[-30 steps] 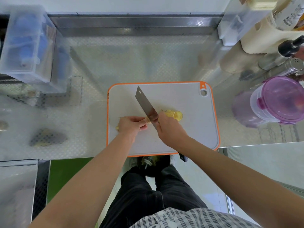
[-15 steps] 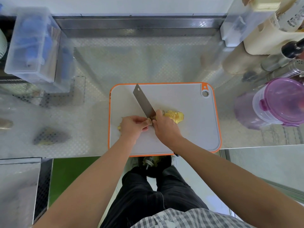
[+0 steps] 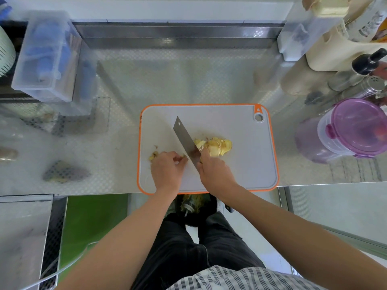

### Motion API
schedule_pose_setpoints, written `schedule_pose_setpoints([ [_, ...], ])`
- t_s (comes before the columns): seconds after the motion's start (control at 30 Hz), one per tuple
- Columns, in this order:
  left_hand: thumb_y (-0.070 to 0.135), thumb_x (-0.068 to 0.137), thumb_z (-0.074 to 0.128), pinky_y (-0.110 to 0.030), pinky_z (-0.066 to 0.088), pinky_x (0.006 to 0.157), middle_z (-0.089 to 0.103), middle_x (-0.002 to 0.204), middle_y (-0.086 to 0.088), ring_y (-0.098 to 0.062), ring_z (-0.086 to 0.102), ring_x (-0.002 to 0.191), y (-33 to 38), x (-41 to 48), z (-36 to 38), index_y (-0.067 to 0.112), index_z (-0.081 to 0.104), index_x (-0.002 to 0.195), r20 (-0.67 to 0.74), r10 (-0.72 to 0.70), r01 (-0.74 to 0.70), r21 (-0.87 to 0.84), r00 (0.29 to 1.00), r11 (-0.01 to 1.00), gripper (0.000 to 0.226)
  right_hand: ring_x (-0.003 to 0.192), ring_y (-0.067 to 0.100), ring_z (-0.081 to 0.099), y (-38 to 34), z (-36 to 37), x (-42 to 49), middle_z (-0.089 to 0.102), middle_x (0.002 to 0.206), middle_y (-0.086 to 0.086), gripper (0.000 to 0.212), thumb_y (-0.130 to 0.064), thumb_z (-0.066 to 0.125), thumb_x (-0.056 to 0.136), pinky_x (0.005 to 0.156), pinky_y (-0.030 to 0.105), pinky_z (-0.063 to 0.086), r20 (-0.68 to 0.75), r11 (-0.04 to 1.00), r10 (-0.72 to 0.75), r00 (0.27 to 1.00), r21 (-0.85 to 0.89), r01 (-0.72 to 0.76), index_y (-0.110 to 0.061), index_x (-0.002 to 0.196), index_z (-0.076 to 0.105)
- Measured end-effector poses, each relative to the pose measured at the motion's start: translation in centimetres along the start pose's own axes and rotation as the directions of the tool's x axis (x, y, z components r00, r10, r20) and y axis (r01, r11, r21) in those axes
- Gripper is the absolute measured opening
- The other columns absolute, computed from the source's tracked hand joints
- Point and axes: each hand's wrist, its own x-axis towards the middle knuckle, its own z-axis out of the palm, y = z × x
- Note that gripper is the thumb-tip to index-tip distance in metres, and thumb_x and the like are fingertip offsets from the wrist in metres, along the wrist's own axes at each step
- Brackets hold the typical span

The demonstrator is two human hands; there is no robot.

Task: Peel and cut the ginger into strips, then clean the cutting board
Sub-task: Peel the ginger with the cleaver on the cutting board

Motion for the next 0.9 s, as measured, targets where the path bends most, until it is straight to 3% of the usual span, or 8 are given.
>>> schedule_pose_setpoints([
  [0.1, 0.032, 0.085, 0.069, -0.031, 0.046, 0.069, 0.074, 0.08, -0.003, -0.02, 0.066, 0.077, 0.4, -0.6, 0.0, 0.014, 0.077, 0.086, 0.017, -0.059, 0.06, -0.082, 0.998, 0.995, 0.02, 0.08, 0.036, 0.059, -0.4, 0.9, 0.1, 0.061, 0.089, 0.014, 0.04, -0.017, 0.036, 0.101, 0.061, 0.036, 0.039, 0.015, 1.0, -0.002, 1.0, -0.02, 0.002, -0.008, 0.139, 0.025],
  [0.23, 0.034, 0.085, 0.069, -0.026, 0.042, 0.065, 0.073, 0.078, -0.002, -0.019, 0.067, 0.075, 0.9, -0.3, -0.3, 0.015, 0.077, 0.085, 0.088, -0.198, 0.211, -0.184, 0.976, 0.96, 0.021, 0.082, 0.037, 0.06, -0.6, 0.4, 0.8, 0.062, 0.091, 0.017, 0.037, -0.018, 0.036, 0.101, 0.062, 0.035, 0.037, 0.01, 0.999, -0.006, 1.0, 0.031, 0.006, -0.007, 0.136, 0.029],
  [0.43, 0.027, 0.076, 0.079, -0.035, 0.059, 0.073, 0.07, 0.061, 0.003, -0.013, 0.068, 0.054, 1.1, -0.2, 0.1, 0.023, 0.068, 0.071, 0.186, -0.409, 0.448, -0.432, 0.893, 0.783, 0.013, 0.071, 0.033, 0.054, -0.6, -1.0, 1.2, 0.059, 0.086, 0.015, 0.026, -0.021, 0.036, 0.101, 0.061, 0.034, 0.037, -0.047, 0.999, -0.006, 0.999, 0.041, 0.008, -0.006, 0.122, 0.036],
  [0.53, 0.022, 0.073, 0.082, -0.038, 0.06, 0.073, 0.071, 0.066, 0.004, -0.012, 0.068, 0.054, 1.0, -0.3, 0.2, 0.02, 0.069, 0.077, 0.227, -0.445, 0.494, -0.526, 0.866, 0.692, 0.013, 0.066, 0.03, 0.047, -0.3, -1.3, 0.7, 0.05, 0.074, 0.009, 0.016, -0.019, 0.036, 0.101, 0.059, 0.033, 0.034, -0.032, 1.0, -0.019, 0.999, 0.015, 0.019, -0.008, 0.112, 0.038],
  [0.6, 0.02, 0.072, 0.084, -0.04, 0.06, 0.074, 0.072, 0.068, 0.003, -0.013, 0.069, 0.056, 0.8, -0.2, 0.3, 0.017, 0.07, 0.079, 0.251, -0.448, 0.506, -0.557, 0.858, 0.658, 0.015, 0.065, 0.029, 0.045, -0.2, -1.2, 0.5, 0.044, 0.068, 0.004, 0.019, -0.017, 0.036, 0.1, 0.059, 0.033, 0.034, -0.003, 0.999, -0.028, 1.0, -0.042, 0.028, -0.008, 0.116, 0.037],
  [0.77, 0.02, 0.073, 0.084, -0.039, 0.06, 0.075, 0.072, 0.071, 0.0, -0.015, 0.071, 0.059, 0.7, -0.2, 0.4, 0.014, 0.072, 0.085, 0.256, -0.446, 0.508, -0.551, 0.858, 0.662, 0.018, 0.057, 0.02, 0.039, -0.3, -0.8, 0.3, 0.036, 0.063, -0.001, 0.04, -0.012, 0.037, 0.099, 0.055, 0.031, 0.033, 0.024, 0.994, -0.038, 0.999, -0.106, 0.041, -0.009, 0.138, 0.026],
  [0.9, 0.017, 0.074, 0.083, -0.04, 0.06, 0.074, 0.072, 0.072, -0.005, -0.017, 0.071, 0.06, 0.6, -0.1, 0.4, 0.01, 0.072, 0.085, 0.257, -0.441, 0.505, -0.557, 0.86, 0.659, 0.017, 0.051, 0.013, 0.035, -0.1, -0.5, 0.2, 0.038, 0.063, -0.001, 0.037, -0.011, 0.037, 0.099, 0.048, 0.029, 0.026, 0.025, 0.993, -0.036, 0.999, -0.113, 0.039, -0.009, 0.135, 0.03],
])
